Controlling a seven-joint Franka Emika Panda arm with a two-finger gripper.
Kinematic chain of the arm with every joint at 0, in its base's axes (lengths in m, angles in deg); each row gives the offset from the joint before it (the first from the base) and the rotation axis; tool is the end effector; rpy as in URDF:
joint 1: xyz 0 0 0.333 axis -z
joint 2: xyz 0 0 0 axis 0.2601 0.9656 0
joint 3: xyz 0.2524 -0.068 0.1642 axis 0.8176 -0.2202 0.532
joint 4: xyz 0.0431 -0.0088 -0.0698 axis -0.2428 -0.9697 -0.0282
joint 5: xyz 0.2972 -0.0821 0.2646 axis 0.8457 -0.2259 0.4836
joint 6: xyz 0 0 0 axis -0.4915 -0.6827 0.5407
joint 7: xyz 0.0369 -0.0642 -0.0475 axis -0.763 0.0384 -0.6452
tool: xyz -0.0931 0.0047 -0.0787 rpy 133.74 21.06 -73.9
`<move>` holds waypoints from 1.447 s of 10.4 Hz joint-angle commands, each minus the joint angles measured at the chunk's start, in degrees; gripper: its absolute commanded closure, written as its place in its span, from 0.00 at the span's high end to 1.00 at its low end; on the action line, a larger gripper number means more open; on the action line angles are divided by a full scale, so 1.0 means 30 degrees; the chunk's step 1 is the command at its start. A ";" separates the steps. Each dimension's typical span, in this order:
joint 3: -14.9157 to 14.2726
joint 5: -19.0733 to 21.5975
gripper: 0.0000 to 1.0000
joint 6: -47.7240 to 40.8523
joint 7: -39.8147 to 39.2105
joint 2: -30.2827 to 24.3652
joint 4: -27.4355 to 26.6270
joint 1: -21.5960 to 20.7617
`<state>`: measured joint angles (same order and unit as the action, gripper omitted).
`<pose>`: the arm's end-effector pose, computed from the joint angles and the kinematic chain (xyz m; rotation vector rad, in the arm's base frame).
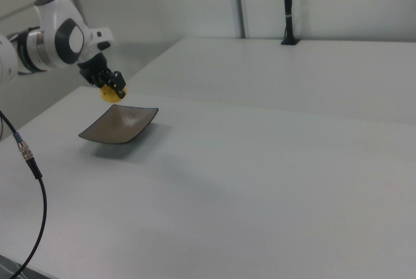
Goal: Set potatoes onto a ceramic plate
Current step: 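Lift the potato and carry it over the brown plate, then lower the potato onto the plate and open the gripper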
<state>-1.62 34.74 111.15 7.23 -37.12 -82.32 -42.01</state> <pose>0.6387 0.3232 0.4755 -3.0154 -0.1428 -0.5299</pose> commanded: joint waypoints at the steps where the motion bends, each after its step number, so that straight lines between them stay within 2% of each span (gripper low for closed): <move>1: -0.0301 -0.1229 0.39 0.3030 0.1420 0.1518 -0.0520 -0.0808; 5: -0.0272 -0.1878 0.39 0.6457 0.1776 0.3686 -0.0520 -0.1452; 7: -0.0301 -0.2344 0.47 0.7661 0.1776 0.4683 -0.0549 -0.1453; 9: -0.0272 -0.2989 0.48 0.7930 0.1805 0.5184 -0.0520 -0.1453; 10: -0.0272 -0.2991 0.66 0.7931 0.1863 0.5273 -0.0520 -0.1453; 12: -0.0272 -0.3050 0.86 0.7901 0.1864 0.5245 -0.0520 -0.1365; 13: -0.0272 -0.3050 1.00 0.7901 0.1864 0.5187 -0.0520 -0.1365; 15: -0.0301 -0.3021 1.00 0.7669 0.1806 0.4634 -0.0549 -0.1220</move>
<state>-1.90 27.07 133.95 11.18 -20.86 -83.05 -45.67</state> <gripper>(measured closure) 0.000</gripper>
